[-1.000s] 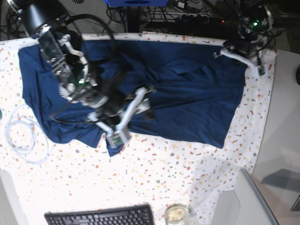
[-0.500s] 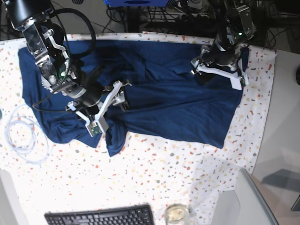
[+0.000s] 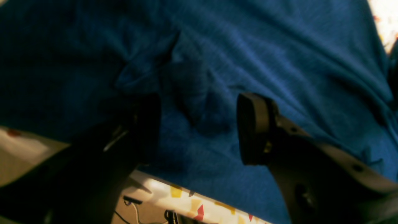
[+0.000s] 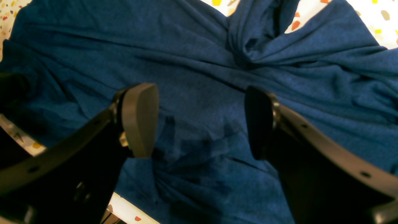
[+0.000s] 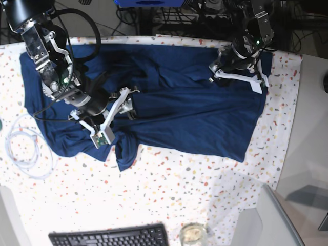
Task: Layout the t-shirt on the table in an organized manner, then fold the t-shirt properly
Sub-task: 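Grasp the shirt edges with both grippers and stretch them apart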
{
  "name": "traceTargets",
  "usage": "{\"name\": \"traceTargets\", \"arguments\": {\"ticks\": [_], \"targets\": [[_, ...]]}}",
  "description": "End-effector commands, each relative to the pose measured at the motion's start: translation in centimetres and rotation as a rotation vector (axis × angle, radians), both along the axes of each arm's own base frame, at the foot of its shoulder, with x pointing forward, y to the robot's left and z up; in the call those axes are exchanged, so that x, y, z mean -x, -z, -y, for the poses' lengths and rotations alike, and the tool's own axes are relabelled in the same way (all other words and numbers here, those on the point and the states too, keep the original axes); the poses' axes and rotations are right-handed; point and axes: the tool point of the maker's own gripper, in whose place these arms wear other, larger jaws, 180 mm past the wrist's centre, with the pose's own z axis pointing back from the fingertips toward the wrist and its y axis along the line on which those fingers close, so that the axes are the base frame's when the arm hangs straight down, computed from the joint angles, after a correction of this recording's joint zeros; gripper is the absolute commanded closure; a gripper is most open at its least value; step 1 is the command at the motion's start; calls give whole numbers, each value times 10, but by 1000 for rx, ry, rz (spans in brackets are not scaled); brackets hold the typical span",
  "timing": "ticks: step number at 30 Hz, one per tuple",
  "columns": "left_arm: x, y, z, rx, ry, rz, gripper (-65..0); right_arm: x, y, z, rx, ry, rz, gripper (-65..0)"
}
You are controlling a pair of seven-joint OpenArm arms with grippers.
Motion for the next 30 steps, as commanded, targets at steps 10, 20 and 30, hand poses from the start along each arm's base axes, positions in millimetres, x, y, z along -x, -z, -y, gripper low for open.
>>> {"name": "traceTargets", "arguments": {"ticks": [10,20,30], "targets": [[-5,-3,-10,-19,-32,12,-13,-9,-12,-2,-20,-2,47,-407],[-5,-21,-30,-76,-89,33,0,-9,-11,-1,-18,1,44,-405],[-2,-55,-45,-136,-119,95,0,-9,-12,-1,-19,1,46,-405]]}}
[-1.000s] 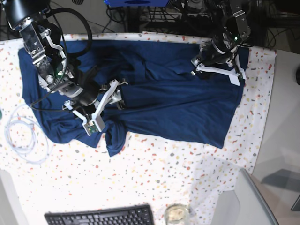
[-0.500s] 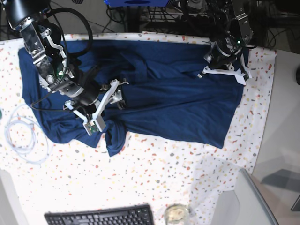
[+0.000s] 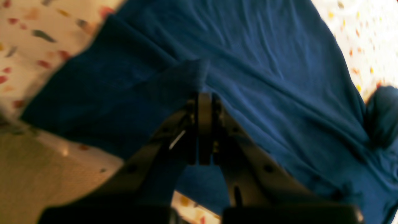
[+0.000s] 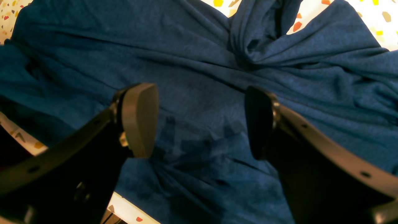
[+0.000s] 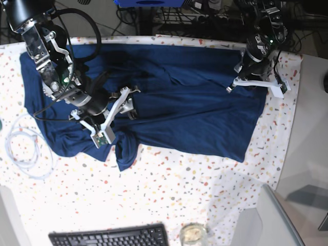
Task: Layout the t-shirt on the table in an organized manner, then fold the t-shirt properly
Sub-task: 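Grasp the shirt edges with both grippers and stretch them apart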
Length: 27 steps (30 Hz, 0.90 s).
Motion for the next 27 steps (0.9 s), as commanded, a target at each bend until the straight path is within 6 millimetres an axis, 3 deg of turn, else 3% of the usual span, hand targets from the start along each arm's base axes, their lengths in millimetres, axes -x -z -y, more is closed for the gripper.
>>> {"name": "traceTargets", "arguments": {"ticks": [1,9,22,27], "targets": [[-1,-7,-9,-31,3,17,0,-9,-12,-1,-17,1,47,-405],[13,-16,-45,-95,-64,7,0,-9,-12,-1,-17,1,47,-405],[21,-5,-43,-82,-63,-28,0,-7,-10,-1,-21,3,40,-405],[22,-5,-45,-84,-69,-31,0,1,1,38,-39,172,-5,-405]]}}
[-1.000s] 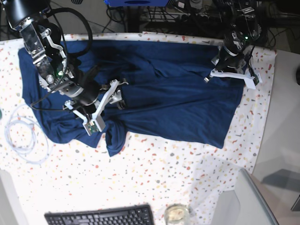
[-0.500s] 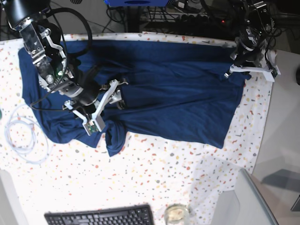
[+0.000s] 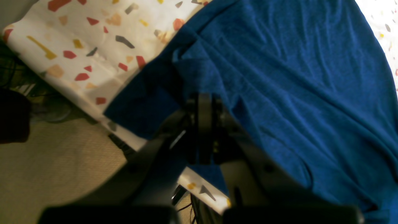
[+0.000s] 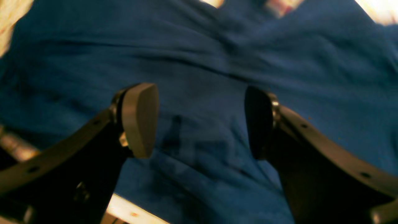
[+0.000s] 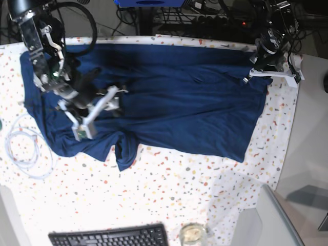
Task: Layout the t-shirt on the table in an organized manner, then fold the t-shirt properly
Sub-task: 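Grasp the shirt edges with both grippers and stretch them apart, then grasp the shirt side edges with both grippers at the hem corners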
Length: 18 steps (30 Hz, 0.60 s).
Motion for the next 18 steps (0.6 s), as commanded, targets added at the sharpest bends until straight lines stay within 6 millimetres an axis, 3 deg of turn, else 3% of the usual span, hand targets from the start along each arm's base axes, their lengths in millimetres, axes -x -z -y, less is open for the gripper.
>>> {"name": "traceTargets", "arguments": {"ticks": [1,3,8,11,13,15,16,17,18], "targets": [[-2,-7,-4,-22,-1,22,0,-6,-12,10,-22,45,43,-405],[3,-5,-5,-22,-2,9,-25,2,-12,32,-12,110,36,-405],[5,-5,-7,-29,-2,7,-395,30,-17,76,50,94,46,-404],[5,-9,-14,-54,11,3,-515,52,-12,111,93,134,18,-390],[12,-12,-26,-83,-3,1,-507,67,-4,131,115,164,-16,-312],[16,-17,-40,-123,-32,20,-443,79,3,148,134,186,-45,-170],[19,-18,-43,-136,-24,23,-385,83,7,153,138,196,-59,-99],[20,-17,-43,-146,6,29,-281,87,12,159,142,209,-78,-29],[17,-17,-41,-153,37,44,-168,90,17,163,143,221,-94,0]]}}
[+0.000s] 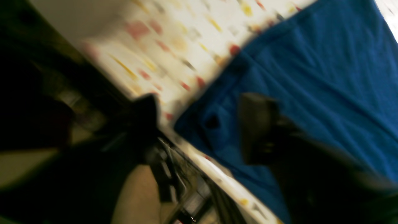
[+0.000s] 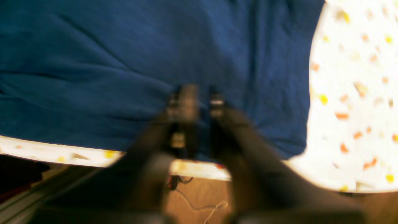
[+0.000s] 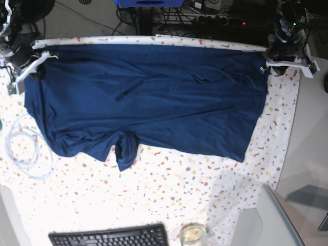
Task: Layout the t-shirt on the table in an organized manner, then fold the t-shirt properly
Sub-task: 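Grasp the shirt side edges with both grippers at the hem corners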
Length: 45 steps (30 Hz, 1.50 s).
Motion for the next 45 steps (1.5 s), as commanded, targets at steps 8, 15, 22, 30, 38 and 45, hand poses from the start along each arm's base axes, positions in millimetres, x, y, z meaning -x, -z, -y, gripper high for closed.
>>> {"name": "traceTargets", "arguments": {"ticks": [8,15,22,30,38,45], "targets": [[-17,38,10,56,63,10,0,16,28,21,-5,57,-76,0],[-16,79,5,64,26,-24,0,18,53,84,15,229,-141,0],[-5,102,15,-7,125,-144,0,27,67,105,22,276,-199,0],[-24,45,8,-66,142,1,0,8,43,100,48,233,-121,0],[-59,11,12,-102,165,111,0,-68,1,71,60,155,51,0],[-82,28,22,-58,178,110,0,-119,23,49,22,106,19,0]]}}
